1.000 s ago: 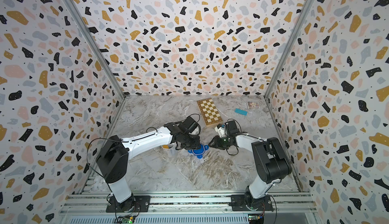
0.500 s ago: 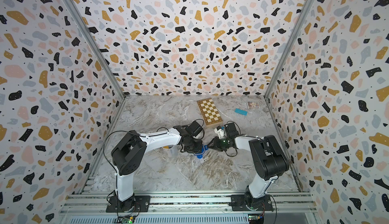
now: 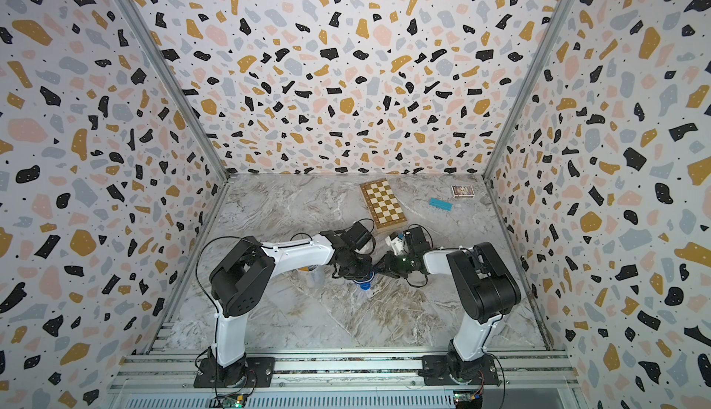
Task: Pack away toiletry kits
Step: Pick up the lid from the center of the board.
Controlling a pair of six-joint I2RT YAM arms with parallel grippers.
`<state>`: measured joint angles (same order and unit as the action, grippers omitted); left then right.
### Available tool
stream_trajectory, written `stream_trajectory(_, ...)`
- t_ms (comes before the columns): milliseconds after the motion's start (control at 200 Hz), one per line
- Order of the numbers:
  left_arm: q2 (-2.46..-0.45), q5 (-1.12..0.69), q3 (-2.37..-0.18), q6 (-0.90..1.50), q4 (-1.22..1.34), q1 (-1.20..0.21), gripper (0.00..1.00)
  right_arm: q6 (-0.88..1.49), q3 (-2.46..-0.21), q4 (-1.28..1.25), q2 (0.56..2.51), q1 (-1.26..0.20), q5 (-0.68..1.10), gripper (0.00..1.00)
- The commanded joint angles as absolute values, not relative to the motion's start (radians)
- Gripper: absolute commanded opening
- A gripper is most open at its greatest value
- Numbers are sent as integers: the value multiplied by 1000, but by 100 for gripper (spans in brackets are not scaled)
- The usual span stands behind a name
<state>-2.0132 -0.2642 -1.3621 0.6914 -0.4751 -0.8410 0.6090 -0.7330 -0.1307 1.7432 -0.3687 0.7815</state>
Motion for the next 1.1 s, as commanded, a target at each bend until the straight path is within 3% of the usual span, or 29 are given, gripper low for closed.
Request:
stream_trajectory(0, -2045, -262, -1341, 672, -476, -844, 21, 636, -720, -188, 1744, -383, 825, 21)
stream_trajectory(315, -2039, -280, -1341, 667, -457, -837, 21, 622, -713, -193, 1721, -383, 790, 0)
stream_trajectory(516, -1985, -284, -1362, 647, -463, -832, 24, 593, -686, -192, 1644, -382, 715, 0)
stream_trajectory(816, -1733, -216, -1401, 559, -513, -827, 53, 528, -642, -144, 1407, -379, 584, 0)
stream_trajectory(981, -1494, -177, -1369, 499, -532, -775, 56, 411, -700, -109, 1192, -410, 452, 0)
stream_trajectory(1096, -1322, -152, -1327, 475, -588, -687, 56, 240, -773, -106, 1099, -539, 270, 0)
